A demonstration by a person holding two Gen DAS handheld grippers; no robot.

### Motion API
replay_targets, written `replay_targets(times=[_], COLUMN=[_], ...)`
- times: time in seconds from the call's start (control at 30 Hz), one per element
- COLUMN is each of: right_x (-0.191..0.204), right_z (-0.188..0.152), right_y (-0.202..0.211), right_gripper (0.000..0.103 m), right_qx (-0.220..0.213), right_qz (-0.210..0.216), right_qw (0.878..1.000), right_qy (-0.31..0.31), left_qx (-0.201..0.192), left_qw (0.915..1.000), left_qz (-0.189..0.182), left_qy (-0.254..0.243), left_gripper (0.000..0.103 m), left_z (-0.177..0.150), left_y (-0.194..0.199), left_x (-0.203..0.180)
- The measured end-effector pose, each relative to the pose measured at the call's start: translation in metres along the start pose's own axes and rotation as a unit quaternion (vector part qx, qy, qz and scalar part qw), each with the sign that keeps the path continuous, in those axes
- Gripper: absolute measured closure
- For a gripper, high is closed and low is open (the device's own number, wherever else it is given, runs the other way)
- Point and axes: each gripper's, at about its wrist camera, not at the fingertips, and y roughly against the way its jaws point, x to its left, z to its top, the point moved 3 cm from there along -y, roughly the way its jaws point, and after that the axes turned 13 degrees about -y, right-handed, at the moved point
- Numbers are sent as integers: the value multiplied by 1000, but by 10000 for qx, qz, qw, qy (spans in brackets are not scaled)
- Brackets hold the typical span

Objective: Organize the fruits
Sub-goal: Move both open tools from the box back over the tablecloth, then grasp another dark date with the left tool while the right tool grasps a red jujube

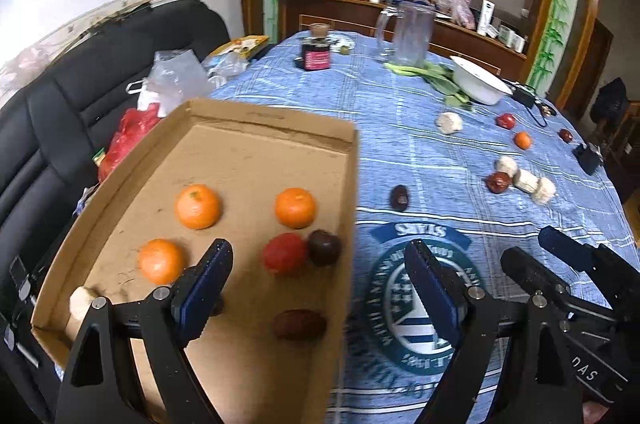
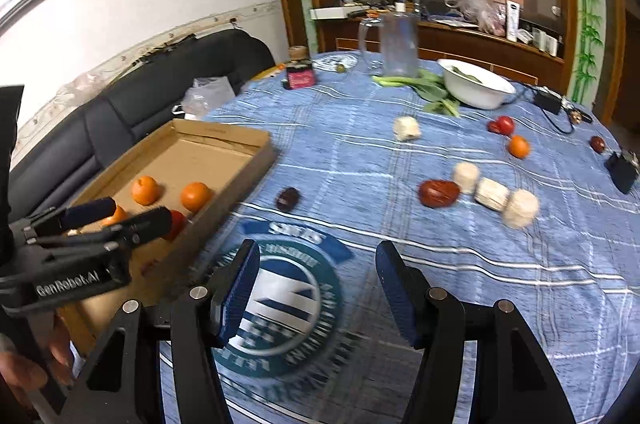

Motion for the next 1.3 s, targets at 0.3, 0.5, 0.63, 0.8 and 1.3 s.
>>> replay_targets(times=[0.3,0.5,0.63,0.8,1.3], right_x=[-50,-81,-100,-105,-110], right_z=[-2,1,0,3,10], right_y=[14,23,22,19,9], right_gripper=[38,38,38,38,38], right_qx=[-13,-21,32,14,8], right_qz=[-291,-456,-415,-286,-106], right_qw=[9993,9984,9975,9979,9986], right_qy=[-252,-335,-573,-588,-517], left_qx=[128,224,386,489,548], left_qw=[9989,9977,9958,9927,9934], left_qz=[-411,-601,-818,-1100,-835], left_qy=[-171,-199,-164,-100,-560], left_gripper=[16,16,16,16,19], left_z=[18,27,32,36,50], left_y=[-18,-36,-50,-65,-89], left_x=[-38,-58,-61,-59,-72])
